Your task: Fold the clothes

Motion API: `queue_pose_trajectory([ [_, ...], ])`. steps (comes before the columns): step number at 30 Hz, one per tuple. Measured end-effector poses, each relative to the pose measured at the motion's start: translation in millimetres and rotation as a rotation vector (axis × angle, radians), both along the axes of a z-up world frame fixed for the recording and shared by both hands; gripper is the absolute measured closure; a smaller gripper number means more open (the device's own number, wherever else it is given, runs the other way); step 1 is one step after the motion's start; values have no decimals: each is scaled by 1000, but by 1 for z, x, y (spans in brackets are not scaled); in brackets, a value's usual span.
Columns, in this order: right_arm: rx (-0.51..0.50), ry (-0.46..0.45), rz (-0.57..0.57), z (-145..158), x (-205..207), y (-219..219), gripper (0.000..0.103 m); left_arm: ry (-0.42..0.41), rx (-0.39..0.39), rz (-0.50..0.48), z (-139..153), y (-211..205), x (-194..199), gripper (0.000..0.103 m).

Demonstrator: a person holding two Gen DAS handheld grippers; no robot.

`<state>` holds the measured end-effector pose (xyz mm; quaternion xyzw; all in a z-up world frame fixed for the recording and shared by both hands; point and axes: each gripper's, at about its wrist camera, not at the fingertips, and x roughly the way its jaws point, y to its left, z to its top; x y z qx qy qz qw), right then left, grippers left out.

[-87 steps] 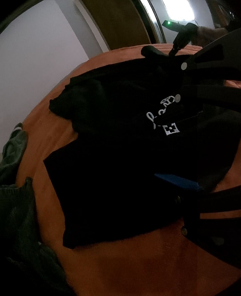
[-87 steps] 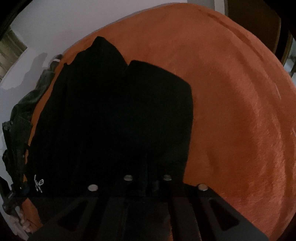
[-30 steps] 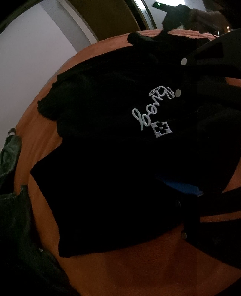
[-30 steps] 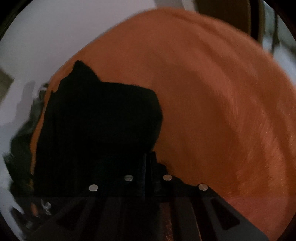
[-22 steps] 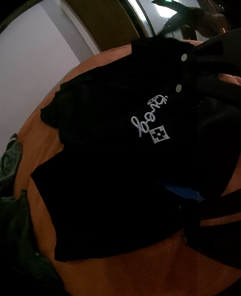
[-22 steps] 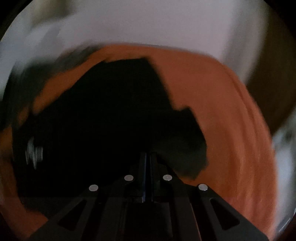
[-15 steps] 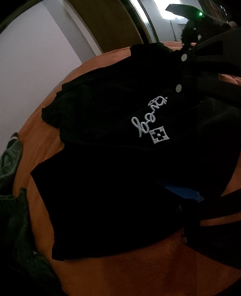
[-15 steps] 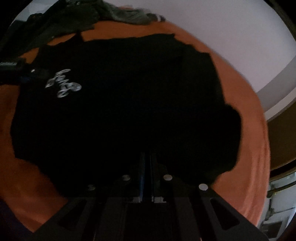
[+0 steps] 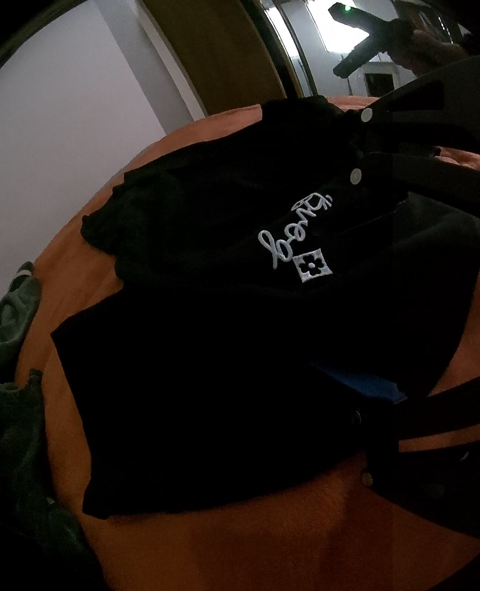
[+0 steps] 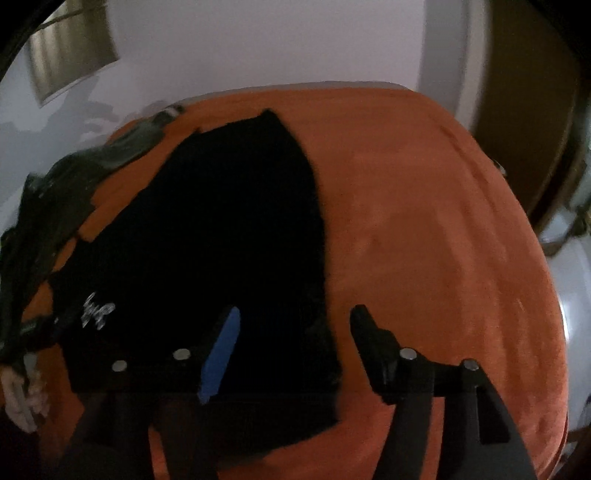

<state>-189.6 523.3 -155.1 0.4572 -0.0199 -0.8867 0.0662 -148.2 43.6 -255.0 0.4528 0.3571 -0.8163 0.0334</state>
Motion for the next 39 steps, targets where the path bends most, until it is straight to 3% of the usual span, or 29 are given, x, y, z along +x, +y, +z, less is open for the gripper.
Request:
queue_pose_trajectory([
  [3, 6, -19, -5, -5, -15, 7, 41, -4, -10, 3, 0, 2, 0, 33],
  [7, -19, -55, 90, -7, -28, -2, 41, -6, -18, 4, 0, 4, -1, 31],
  [12, 37, -154, 102, -12, -24, -13, 41, -3, 3, -6, 0, -1, 2, 31],
  [16, -15, -134, 115, -12, 1, 9, 41, 6, 33, -9, -1, -5, 6, 31],
  [20, -46, -177, 97, -28, -13, 21, 46, 14, 45, -20, -2, -7, 7, 31],
  [25, -127, -132, 92, -32, -43, 16, 48, 16, 48, -24, -3, -6, 6, 31],
  [26, -123, -134, 105, -35, -52, 13, 58, 16, 49, -24, -3, -6, 5, 31],
  [27, -115, -140, 113, -37, -59, 11, 81, 15, 50, -25, -3, -6, 5, 31],
  [28, -104, -148, 118, -38, -65, 9, 94, 15, 51, -26, -3, -6, 5, 31],
  [29, -107, -134, 111, -35, -68, 11, 100, 15, 52, -26, -3, -6, 5, 31],
  [34, -148, 7, 18, 7, -63, 37, 100, 12, 53, -25, -3, -6, 5, 31],
  [39, -67, 51, -113, 46, -74, 95, 100, 8, 56, -27, -2, -6, 6, 31],
])
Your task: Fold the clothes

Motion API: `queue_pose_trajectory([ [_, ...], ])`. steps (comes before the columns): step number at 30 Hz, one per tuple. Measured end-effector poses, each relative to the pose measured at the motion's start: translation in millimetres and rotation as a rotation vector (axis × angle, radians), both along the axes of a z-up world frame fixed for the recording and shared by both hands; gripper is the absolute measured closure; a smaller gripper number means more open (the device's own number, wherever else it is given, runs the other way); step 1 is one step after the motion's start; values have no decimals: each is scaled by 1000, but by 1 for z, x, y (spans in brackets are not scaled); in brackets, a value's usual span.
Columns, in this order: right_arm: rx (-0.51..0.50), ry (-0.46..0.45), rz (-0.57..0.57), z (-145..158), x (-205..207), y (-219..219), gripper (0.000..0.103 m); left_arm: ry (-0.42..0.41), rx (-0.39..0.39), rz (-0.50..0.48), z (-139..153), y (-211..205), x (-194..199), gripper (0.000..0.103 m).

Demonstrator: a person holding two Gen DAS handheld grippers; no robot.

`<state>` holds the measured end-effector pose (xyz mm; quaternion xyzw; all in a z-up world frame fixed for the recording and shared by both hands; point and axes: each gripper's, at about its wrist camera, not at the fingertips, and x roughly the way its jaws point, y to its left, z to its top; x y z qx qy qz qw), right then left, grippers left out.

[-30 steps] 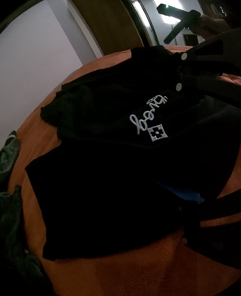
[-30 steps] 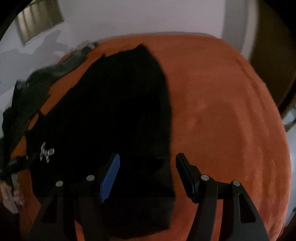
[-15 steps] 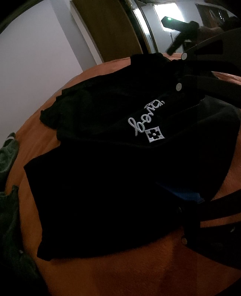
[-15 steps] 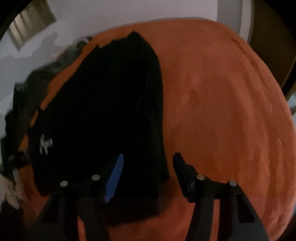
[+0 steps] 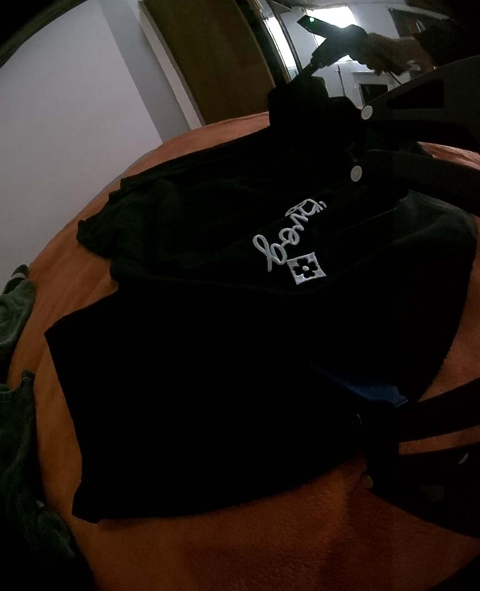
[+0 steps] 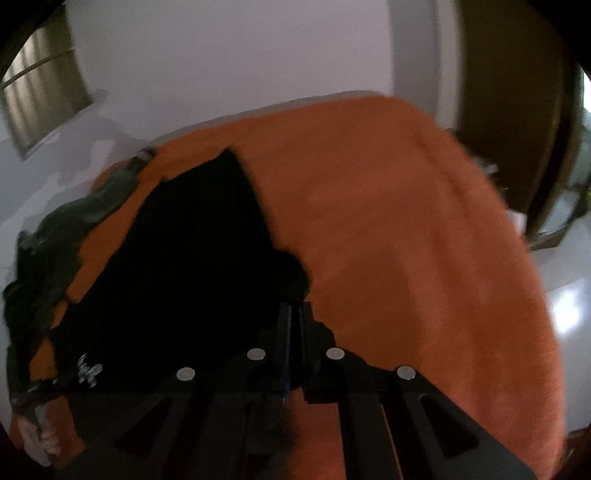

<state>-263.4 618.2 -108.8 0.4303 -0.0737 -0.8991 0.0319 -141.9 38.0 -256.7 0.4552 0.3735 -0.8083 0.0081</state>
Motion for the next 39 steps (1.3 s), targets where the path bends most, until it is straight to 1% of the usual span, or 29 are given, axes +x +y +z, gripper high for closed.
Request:
queue_pose_trajectory([
  [3, 26, -26, -75, 5, -13, 36, 100, 0, 5, -2, -1, -2, 0, 31],
  [6, 107, -72, -101, -2, -26, 59, 100, -1, 6, -2, -2, -2, 0, 31],
  [9, 141, -150, -115, -24, -38, 70, 100, -3, -1, -3, -3, -1, -2, 31],
  [12, 108, -231, -119, -49, -44, 71, 99, -5, -13, -5, -2, 1, -3, 30],
  [14, 71, -271, -126, -62, -45, 72, 90, -5, -18, -9, -2, 2, -3, 30],
  [15, 45, -276, -137, -63, -44, 75, 76, -4, -16, -10, -2, 2, -3, 30],
  [16, 15, -277, -151, -64, -42, 77, 59, -3, -15, -12, -1, 1, -4, 30],
  [17, -10, -273, -172, -63, -39, 81, 53, -2, -13, -14, -1, 1, -4, 30],
  [18, -30, -262, -206, -59, -35, 90, 49, -1, -11, -16, 0, 2, -3, 30],
  [20, -101, -215, -306, -50, -19, 113, 46, 2, -6, -17, 1, 2, -2, 30],
  [21, -127, -204, -334, -50, -12, 119, 46, 3, -4, -17, 1, 2, -2, 30],
  [23, -175, -196, -334, -51, -1, 125, 46, 4, -3, -18, 1, 3, -3, 30],
  [24, -165, -200, -325, -53, 1, 125, 46, 4, -4, -18, 1, 3, -2, 30],
  [26, -93, -218, -303, -58, 3, 122, 46, 5, -8, -18, 1, 4, -2, 30],
  [27, -73, -225, -298, -61, 3, 122, 46, 4, -11, -19, 1, 5, -3, 30],
  [28, -81, -233, -297, -65, 1, 122, 47, 3, -14, -20, 2, 6, -3, 30],
  [29, -107, -243, -296, -70, -2, 121, 50, 2, -17, -21, 2, 7, -3, 30],
  [31, -159, -252, -286, -78, -7, 116, 60, 2, -16, -21, 2, 8, -4, 30],
  [32, -176, -256, -278, -80, -10, 113, 62, 1, -15, -21, 1, 8, -4, 30],
  [33, -187, -264, -265, -84, -13, 109, 68, 1, -14, -21, 1, 8, -5, 30],
  [34, -209, -275, -257, -87, -14, 105, 71, 2, -14, -21, 1, 8, -5, 30],
  [36, -273, -300, -248, -93, -15, 98, 71, 3, -19, -24, 1, 8, -4, 30],
  [38, -407, -311, -271, -100, -7, 98, 72, 3, -22, -25, 1, 8, -4, 30],
  [39, -458, -315, -280, -103, -2, 98, 72, 2, -23, -24, 0, 8, -3, 30],
])
